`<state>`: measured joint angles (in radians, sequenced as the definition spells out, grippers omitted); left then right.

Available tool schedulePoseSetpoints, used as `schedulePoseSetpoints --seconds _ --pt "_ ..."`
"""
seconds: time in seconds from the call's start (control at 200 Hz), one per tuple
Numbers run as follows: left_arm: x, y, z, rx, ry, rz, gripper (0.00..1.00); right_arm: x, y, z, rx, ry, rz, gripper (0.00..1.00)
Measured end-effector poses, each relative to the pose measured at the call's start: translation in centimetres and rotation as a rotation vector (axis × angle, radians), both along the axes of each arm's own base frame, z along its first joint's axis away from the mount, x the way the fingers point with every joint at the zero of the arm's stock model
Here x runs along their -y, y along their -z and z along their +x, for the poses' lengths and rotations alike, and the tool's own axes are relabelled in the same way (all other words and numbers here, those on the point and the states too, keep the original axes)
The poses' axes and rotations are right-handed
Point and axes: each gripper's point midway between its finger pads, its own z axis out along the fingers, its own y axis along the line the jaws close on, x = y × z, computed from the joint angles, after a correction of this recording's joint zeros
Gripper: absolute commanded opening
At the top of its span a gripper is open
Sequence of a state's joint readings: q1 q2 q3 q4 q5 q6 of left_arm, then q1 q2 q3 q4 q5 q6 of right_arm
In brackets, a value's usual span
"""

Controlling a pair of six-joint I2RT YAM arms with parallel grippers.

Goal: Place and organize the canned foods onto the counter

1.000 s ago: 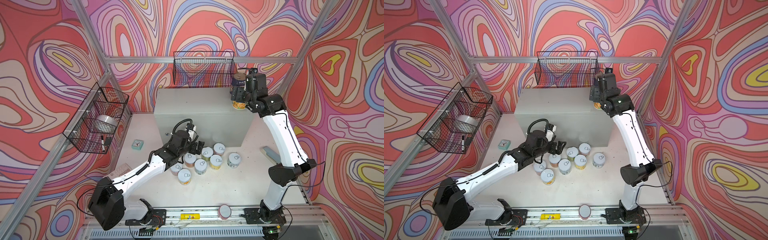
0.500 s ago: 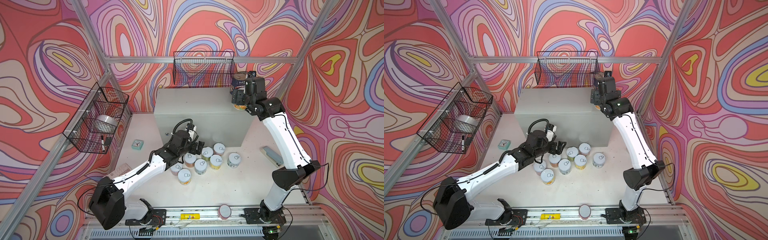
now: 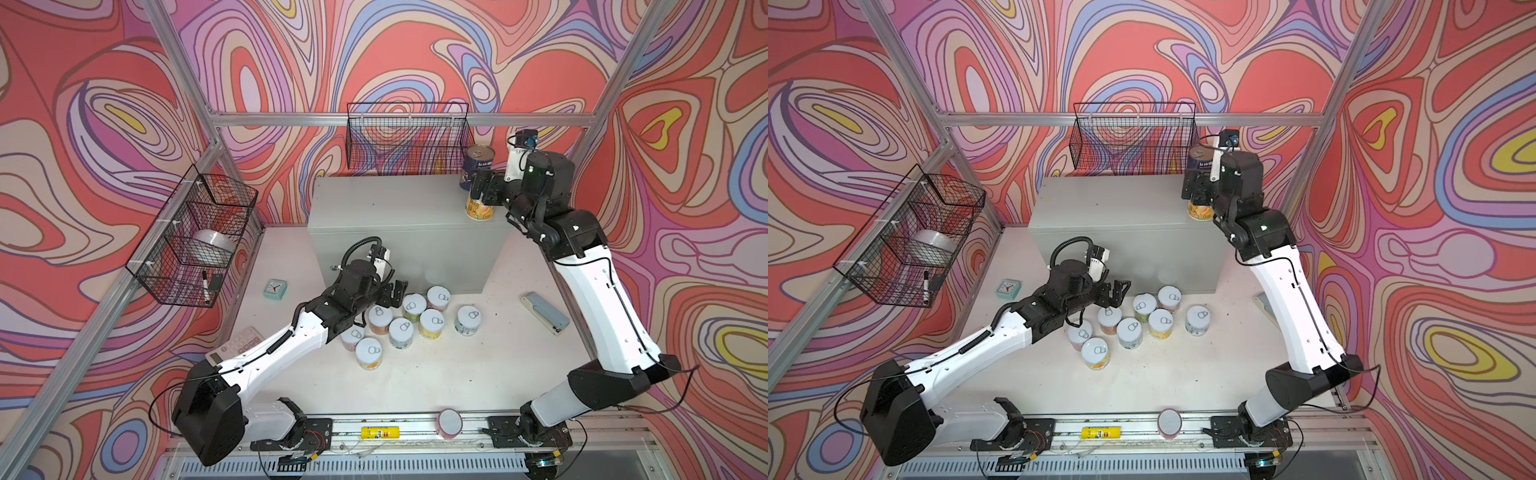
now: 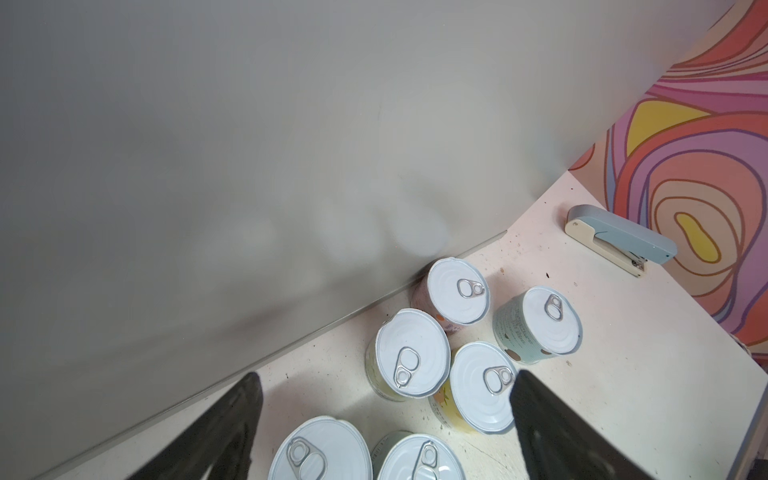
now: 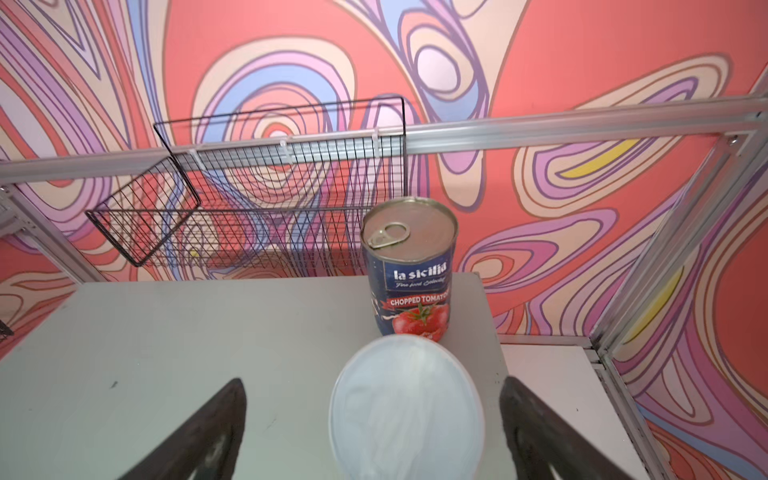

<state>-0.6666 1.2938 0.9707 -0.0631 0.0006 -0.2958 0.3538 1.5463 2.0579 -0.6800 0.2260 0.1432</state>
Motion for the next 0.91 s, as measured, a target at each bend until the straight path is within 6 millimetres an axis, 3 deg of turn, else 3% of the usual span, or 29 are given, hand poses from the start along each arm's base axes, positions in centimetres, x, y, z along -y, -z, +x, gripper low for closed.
schedulePoseSetpoints --seconds 0.12,0.16,0.2,0.325,0.436,0.691,0.906 --pt "-0.2 -0.7 -0.1 0.015 -0.003 -0.01 0.94 0.5 -1.8 -2.2 0.044 -0.014 0.028 0.85" --pt "-0.3 -0.9 -0.2 0.019 -0.004 -0.014 0.94 0.7 -1.9 -3.2 0.046 -0.023 0.044 0.7" --pt "-0.4 -1.1 -0.2 0.023 -0.005 -0.017 0.94 0.8 -1.9 -4.1 0.045 -0.033 0.059 0.64" --pt "-0.6 -1.4 -0.2 0.028 -0.009 -0.021 0.94 1.0 -0.7 -6.5 0.011 -0.064 0.097 0.64" --pt "-0.6 -1.2 -0.2 0.021 -0.008 -0.015 0.94 0.7 2.3 -7.8 -0.059 -0.097 0.124 0.63" --pt "-0.7 -0.4 -0.1 0.002 -0.009 0.002 0.93 -0.6 10.2 -6.1 -0.241 -0.107 0.125 0.59" --pt "-0.7 -0.4 -0.1 0.001 -0.01 0.002 0.93 -1.1 11.7 -3.9 -0.259 -0.1 0.121 0.54"
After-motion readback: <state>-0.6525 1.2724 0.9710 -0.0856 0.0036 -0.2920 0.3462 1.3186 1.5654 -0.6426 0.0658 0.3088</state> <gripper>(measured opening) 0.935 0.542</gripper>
